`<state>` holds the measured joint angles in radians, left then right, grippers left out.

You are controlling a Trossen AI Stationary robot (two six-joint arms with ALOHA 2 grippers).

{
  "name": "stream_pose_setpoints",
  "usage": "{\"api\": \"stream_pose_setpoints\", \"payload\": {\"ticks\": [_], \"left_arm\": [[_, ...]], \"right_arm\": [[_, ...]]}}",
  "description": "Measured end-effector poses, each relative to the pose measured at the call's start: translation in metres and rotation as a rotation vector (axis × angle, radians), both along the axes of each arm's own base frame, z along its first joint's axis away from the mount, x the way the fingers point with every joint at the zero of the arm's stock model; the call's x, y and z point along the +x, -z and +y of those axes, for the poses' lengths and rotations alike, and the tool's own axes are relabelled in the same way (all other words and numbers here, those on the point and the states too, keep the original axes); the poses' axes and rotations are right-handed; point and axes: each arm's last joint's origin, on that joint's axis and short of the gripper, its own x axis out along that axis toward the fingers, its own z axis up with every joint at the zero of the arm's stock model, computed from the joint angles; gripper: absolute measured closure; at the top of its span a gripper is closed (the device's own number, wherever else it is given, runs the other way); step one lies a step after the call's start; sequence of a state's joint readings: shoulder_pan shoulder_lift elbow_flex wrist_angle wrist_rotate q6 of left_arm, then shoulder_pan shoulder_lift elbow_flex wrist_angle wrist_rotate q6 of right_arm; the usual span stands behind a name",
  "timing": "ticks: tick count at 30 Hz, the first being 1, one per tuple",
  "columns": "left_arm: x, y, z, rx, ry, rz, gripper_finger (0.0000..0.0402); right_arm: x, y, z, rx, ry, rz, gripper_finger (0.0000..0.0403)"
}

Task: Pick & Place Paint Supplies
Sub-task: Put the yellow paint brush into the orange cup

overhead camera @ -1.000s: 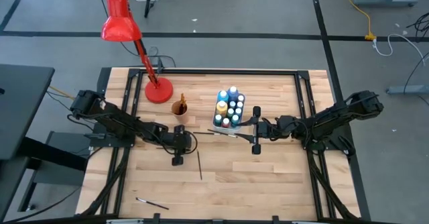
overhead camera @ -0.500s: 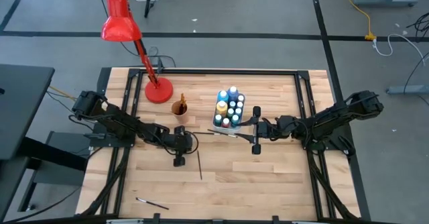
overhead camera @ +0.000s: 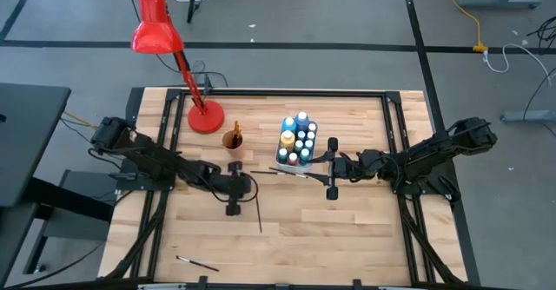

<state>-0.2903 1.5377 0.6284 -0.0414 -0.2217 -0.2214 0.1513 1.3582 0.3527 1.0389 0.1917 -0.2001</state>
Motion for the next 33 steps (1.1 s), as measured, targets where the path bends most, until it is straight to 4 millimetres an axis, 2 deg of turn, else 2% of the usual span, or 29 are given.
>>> {"api": "stream_pose_setpoints", "payload": {"ticks": [3,5,8,14,17,20,23,29,33], "left_arm": [[0.009,-0.020,-0.005,-0.004,-0.006,-0.103,0.0399],[0.009,-0.030,-0.008,0.006,-0.024,-0.134,0.0399],[0.011,-0.056,-0.015,0.055,-0.066,-0.265,0.0400],[-0.005,-0.118,-0.022,0.204,-0.233,-0.566,0.0400],[-0.018,-0.140,-0.019,0.291,-0.340,-0.665,0.0400],[-0.030,-0.154,-0.013,0.384,-0.459,-0.710,0.0401],[-0.038,-0.165,-0.008,0.456,-0.508,-0.723,0.0401],[-0.040,-0.179,-0.001,0.512,-0.519,-0.756,0.0401],[-0.036,-0.177,0.008,0.526,-0.560,-0.747,0.0401]], "right_arm": [[0.000,0.001,0.000,-0.001,0.000,0.007,0.0238],[0.000,0.001,0.000,0.001,0.000,0.008,0.0238],[0.000,0.001,0.000,0.006,0.000,0.011,0.0238],[0.000,0.001,0.000,0.008,0.000,0.007,0.0238],[0.000,0.000,0.000,0.009,0.000,0.001,0.0238],[0.000,0.000,0.000,0.010,-0.001,-0.004,0.0238],[0.000,-0.002,0.000,0.012,0.000,-0.019,0.0238],[0.000,-0.002,0.000,0.012,-0.001,-0.023,0.0238],[0.000,-0.002,0.000,0.012,-0.001,-0.024,0.0238]]}}
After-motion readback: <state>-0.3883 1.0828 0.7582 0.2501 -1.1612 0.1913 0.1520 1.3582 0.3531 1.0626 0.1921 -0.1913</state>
